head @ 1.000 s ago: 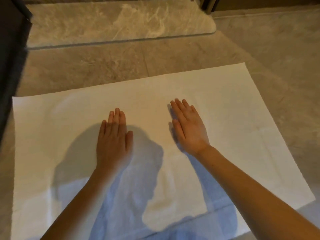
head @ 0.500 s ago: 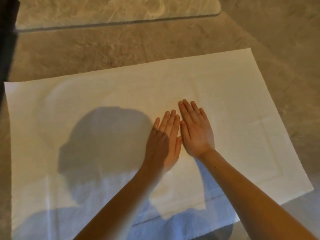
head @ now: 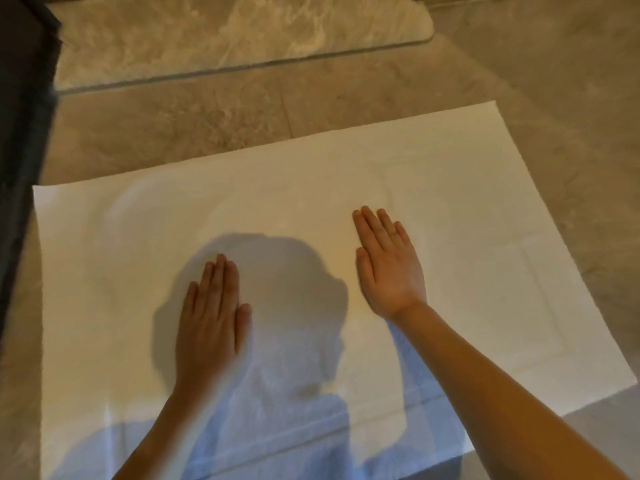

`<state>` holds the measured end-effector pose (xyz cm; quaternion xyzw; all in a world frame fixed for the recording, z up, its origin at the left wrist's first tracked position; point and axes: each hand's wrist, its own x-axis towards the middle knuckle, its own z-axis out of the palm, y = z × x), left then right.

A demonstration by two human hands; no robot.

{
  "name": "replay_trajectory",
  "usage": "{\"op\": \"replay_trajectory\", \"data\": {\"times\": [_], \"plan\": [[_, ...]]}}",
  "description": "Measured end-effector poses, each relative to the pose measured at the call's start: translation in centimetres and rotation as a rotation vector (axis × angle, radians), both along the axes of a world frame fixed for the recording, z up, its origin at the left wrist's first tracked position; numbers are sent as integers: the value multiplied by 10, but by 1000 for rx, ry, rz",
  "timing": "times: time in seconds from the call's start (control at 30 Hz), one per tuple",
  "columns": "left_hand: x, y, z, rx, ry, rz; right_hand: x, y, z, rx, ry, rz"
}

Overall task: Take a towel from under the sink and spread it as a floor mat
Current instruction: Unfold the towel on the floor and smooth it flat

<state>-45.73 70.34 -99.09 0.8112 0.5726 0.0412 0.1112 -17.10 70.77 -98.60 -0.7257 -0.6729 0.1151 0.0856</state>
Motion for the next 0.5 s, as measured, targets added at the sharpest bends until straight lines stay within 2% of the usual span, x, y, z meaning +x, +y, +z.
{"op": "replay_trajectory", "data": {"times": [0.5], "plan": [[4,-1,2,40,15,-1,-2,-6,2,8,29,-8]]}}
